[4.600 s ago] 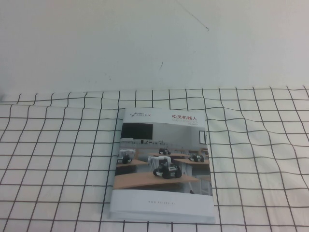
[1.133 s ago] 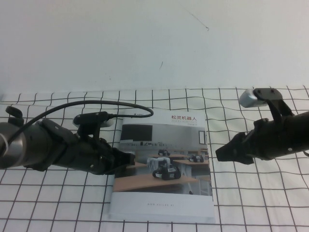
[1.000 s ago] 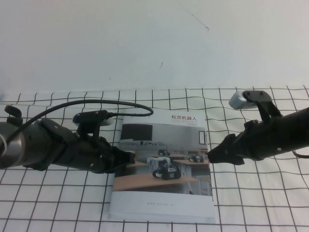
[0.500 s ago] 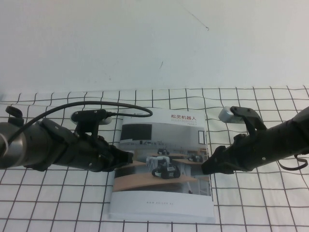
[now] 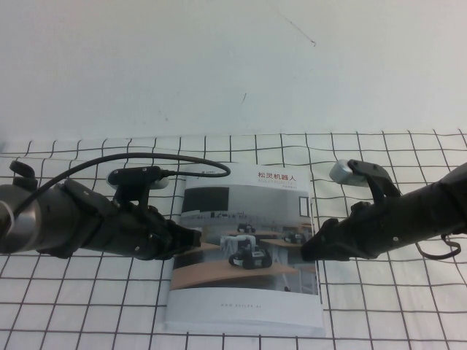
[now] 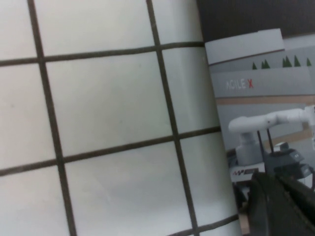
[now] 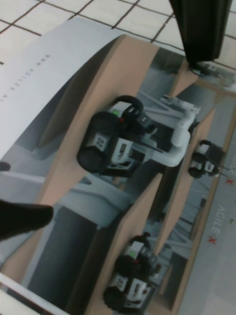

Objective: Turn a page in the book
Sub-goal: Open the closed book

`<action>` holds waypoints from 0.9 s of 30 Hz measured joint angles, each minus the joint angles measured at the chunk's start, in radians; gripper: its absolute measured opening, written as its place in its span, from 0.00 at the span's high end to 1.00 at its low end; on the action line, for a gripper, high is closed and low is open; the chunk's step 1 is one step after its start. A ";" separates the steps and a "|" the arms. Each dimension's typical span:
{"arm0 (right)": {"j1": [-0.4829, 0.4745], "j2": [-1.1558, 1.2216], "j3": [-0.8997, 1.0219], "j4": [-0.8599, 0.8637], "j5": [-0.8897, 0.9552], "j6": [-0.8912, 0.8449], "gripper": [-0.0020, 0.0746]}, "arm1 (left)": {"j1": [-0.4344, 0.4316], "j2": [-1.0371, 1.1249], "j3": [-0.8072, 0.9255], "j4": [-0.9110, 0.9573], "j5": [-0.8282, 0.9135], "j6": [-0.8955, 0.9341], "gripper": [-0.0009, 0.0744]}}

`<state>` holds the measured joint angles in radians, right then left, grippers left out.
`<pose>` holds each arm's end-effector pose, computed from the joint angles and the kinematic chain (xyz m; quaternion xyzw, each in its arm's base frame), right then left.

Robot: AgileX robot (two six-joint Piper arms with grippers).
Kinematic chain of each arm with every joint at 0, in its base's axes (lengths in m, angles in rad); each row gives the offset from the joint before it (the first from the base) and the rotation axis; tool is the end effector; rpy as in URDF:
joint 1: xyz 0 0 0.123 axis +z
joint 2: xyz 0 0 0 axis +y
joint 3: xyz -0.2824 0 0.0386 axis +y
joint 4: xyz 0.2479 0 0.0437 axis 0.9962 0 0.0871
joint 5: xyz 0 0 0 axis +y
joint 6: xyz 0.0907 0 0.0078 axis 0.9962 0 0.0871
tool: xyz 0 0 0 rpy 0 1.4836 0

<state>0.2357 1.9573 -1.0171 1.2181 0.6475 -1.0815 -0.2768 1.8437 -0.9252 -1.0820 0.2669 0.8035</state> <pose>0.3351 0.1336 0.1284 -0.1506 0.9199 0.3173 0.1744 0.3302 -0.1159 0.1416 0.0416 0.9467 -0.1875 0.2584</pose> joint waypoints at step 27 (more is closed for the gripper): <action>-0.004 0.067 -0.004 0.138 0.039 -0.130 0.44 | 0.000 0.002 0.000 -0.004 0.006 -0.009 0.99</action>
<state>0.2320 2.0243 -1.0209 1.3557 0.6868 -1.2113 -0.2768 1.8454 -0.9252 -1.0857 0.2731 0.7944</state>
